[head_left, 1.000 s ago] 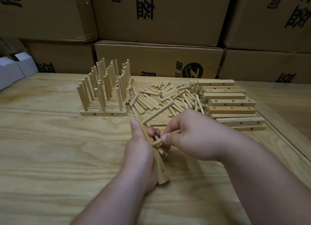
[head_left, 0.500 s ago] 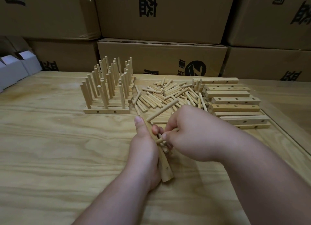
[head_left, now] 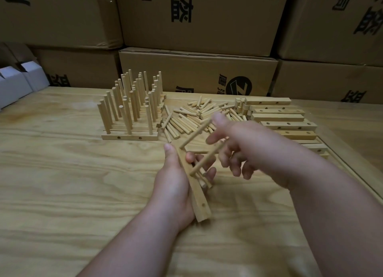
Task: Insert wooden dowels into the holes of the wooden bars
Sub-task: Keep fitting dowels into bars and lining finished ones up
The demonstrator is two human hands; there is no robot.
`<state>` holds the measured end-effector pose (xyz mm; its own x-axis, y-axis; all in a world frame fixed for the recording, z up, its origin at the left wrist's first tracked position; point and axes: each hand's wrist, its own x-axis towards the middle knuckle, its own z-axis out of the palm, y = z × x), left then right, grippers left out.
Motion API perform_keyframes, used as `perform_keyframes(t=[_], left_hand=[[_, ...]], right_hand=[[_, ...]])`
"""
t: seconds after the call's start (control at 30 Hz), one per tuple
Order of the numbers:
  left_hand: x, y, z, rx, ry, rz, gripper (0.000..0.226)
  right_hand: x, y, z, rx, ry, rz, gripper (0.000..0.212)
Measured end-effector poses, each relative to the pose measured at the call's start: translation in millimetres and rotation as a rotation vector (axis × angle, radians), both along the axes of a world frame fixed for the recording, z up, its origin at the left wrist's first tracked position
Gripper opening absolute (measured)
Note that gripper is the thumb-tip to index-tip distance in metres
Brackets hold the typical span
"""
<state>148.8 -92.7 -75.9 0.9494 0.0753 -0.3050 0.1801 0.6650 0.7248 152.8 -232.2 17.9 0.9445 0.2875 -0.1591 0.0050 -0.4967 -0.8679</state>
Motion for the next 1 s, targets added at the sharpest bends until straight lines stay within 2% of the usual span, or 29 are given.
perform_keyframes(t=[0.03, 0.1, 0.27, 0.5, 0.7, 0.8, 0.93, 1.0], left_hand=[[0.3, 1.0, 1.0, -0.035, 0.001, -0.001, 0.063], [0.0, 1.9, 2.6, -0.071, -0.006, -0.018, 0.062], [-3.8, 3.9, 7.9, -0.14, -0.014, -0.166, 0.088], [-8.1, -3.4, 4.8, 0.016, -0.133, -0.161, 0.081], [-7.4, -5.7, 3.4, 0.021, -0.165, -0.157, 0.072], [-5.5, -5.7, 4.3, -0.032, -0.107, -0.055, 0.072], [-5.6, 0.8, 8.6, -0.162, 0.009, -0.004, 0.063], [-7.1, 4.2, 9.5, -0.236, 0.055, -0.032, 0.062]], right_hand=[[4.5, -4.4, -0.4, 0.096, 0.031, -0.07, 0.07], [10.8, -8.2, -5.0, 0.182, 0.07, -0.16, 0.07], [4.5, 10.7, -27.0, 0.09, 0.287, -0.045, 0.043], [6.9, 9.8, -37.1, 0.2, 0.377, 0.119, 0.028], [9.3, 11.7, -47.6, 0.225, 0.371, 0.141, 0.04], [15.2, 6.2, -49.6, 0.127, 0.286, 0.04, 0.033], [28.2, -2.5, -54.4, -0.25, -0.082, -0.293, 0.031], [32.0, -6.1, -57.9, -0.258, -0.2, -0.384, 0.033]])
